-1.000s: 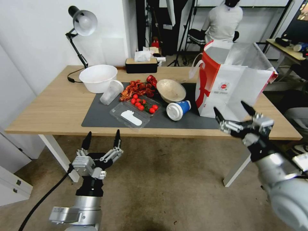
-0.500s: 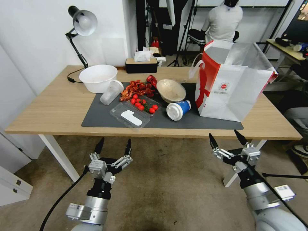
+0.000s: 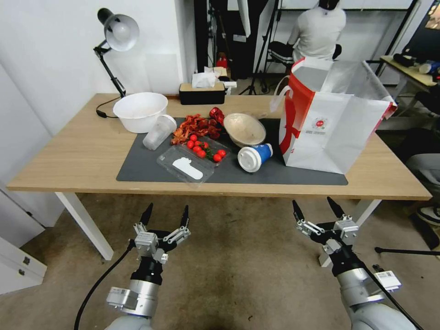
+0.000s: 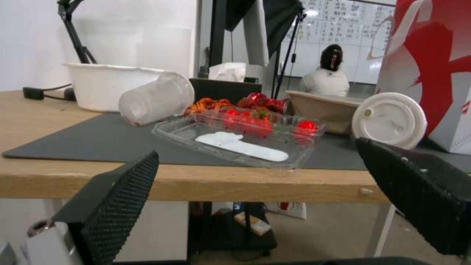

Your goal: Pick up the food delivery bag from the floor and place it on the table.

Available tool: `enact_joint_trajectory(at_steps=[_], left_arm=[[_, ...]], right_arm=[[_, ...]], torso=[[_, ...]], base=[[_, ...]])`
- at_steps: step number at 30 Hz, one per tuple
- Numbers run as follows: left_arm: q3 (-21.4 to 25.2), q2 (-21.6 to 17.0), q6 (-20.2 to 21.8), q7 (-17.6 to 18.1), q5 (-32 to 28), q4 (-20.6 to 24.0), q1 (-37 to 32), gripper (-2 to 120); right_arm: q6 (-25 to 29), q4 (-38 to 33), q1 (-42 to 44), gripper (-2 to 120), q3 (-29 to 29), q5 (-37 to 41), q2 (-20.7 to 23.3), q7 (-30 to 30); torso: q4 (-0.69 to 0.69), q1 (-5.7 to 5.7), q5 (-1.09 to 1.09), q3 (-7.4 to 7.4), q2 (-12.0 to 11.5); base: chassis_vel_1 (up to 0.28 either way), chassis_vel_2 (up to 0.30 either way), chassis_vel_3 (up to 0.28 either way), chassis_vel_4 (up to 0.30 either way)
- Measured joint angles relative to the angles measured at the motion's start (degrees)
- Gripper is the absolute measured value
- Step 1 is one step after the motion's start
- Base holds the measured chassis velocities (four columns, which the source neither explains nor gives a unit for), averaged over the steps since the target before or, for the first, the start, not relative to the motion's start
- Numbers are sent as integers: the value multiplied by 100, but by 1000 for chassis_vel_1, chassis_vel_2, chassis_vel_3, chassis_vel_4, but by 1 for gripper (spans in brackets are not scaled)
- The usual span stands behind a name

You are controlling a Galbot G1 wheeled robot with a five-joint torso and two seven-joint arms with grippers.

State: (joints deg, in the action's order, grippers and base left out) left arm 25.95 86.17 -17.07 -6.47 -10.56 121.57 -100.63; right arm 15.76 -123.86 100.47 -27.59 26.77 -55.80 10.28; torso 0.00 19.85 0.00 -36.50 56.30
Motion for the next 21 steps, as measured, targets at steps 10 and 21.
enact_joint_trajectory(at_steps=[10, 21], left_arm=[[-4, -3, 0, 3, -6, 0, -2, 100], [-5, -3, 0, 6, -10, 8, -5, 100]], right_arm=[[0, 0, -4, 100, -5, 18, 11, -4], [-2, -5, -8, 100, -10, 25, 16, -8]], torso=[[0, 0, 0, 0, 0], [0, 0, 0, 0, 0]], base=[[0, 0, 0, 0], [0, 0, 0, 0]])
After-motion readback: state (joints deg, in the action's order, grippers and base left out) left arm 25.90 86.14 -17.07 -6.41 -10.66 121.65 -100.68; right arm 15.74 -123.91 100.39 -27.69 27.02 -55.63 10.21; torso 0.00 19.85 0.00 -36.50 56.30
